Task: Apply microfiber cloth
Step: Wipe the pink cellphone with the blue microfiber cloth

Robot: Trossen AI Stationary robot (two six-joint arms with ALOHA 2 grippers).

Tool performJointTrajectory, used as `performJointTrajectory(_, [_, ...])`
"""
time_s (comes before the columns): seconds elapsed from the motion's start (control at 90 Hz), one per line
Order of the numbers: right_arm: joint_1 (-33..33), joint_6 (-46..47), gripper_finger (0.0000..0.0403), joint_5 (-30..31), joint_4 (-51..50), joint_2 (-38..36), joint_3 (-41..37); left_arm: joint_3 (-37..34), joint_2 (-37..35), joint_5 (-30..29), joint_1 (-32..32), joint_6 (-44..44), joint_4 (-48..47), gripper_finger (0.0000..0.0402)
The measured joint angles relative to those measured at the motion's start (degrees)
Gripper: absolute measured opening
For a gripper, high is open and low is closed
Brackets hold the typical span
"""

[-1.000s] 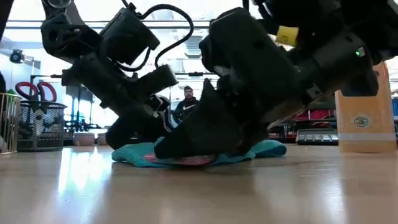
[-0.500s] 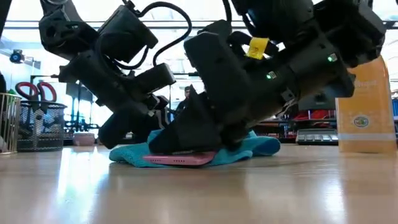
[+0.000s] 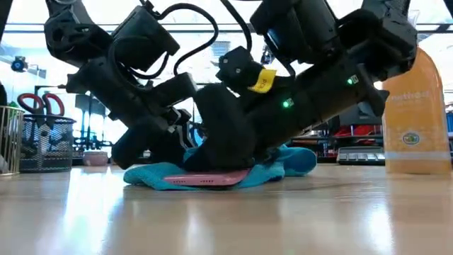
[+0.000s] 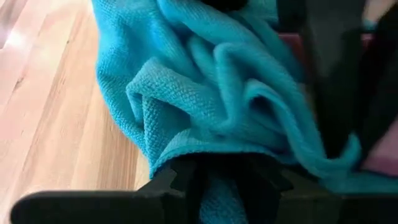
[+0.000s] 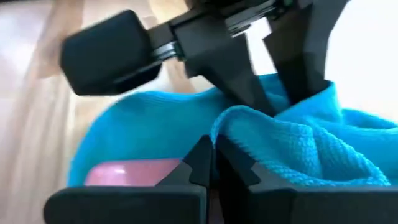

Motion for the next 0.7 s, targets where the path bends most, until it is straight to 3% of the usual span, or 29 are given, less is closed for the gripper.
performJointTrajectory(0.089, [0.4,-1.3,0.0000,-1.9,0.3,-0.1,0.0,0.0,0.0,0.0,0.0,0.0,-0.3,0.0075])
performJointTrajectory(0.322, [1.5,-1.2,0.0000,-16.2,2.2,0.0,0.9,0.0,0.0,-0.3,0.1,0.0,-0.3,0.0075])
performJointTrajectory(0.489, [1.7,-1.9,0.0000,-21.4,1.8,0.0,1.0,-0.1,0.0,-0.3,0.1,0.0,-0.1,0.0075])
performJointTrajectory(0.7, [2.3,-0.6,0.0000,-22.4,-3.4,-1.3,1.1,-0.1,0.0,-0.4,0.2,0.0,-0.3,0.0075])
